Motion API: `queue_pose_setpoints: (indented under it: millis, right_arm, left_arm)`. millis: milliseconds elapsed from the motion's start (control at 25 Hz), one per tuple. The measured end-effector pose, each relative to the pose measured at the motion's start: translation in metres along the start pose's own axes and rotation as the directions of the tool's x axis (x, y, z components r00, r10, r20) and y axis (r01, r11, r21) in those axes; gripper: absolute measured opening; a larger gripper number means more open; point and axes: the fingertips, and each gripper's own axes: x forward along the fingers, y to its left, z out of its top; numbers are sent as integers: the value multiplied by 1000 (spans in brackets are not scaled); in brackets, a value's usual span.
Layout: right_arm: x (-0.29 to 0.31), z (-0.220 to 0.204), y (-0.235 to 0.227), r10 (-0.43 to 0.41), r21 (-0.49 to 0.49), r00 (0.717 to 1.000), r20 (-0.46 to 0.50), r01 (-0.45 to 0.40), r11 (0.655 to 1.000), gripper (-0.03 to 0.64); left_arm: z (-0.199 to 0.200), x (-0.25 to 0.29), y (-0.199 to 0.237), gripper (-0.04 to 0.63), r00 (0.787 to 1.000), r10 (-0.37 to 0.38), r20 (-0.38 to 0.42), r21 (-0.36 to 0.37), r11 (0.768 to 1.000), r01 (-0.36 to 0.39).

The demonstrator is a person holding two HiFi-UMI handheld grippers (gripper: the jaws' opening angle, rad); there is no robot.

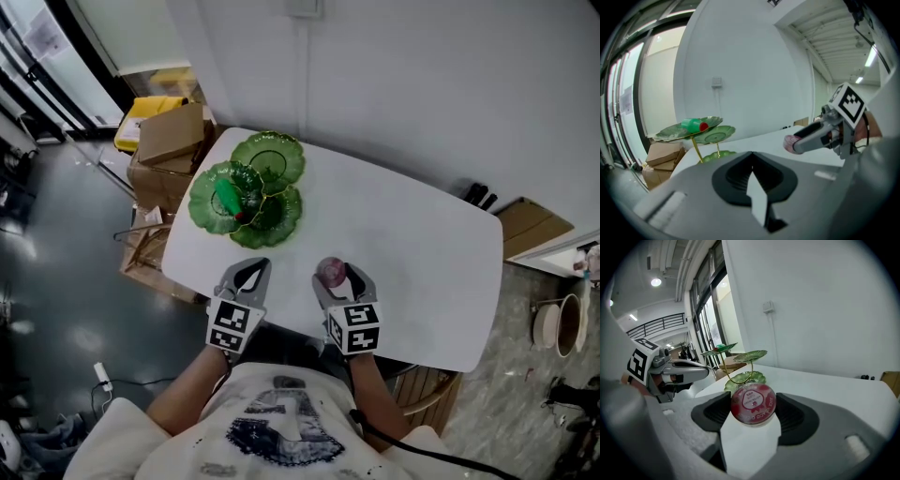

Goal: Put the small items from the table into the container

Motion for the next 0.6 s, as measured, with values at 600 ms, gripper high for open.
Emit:
queue_pose_setpoints:
  millis: [600]
  right_arm:
    - [99,11,74,-33,10,996,-85,34,999,299]
  left_arm:
    - [-56,-4,97,-12,995,-87,-43,-36,996,85]
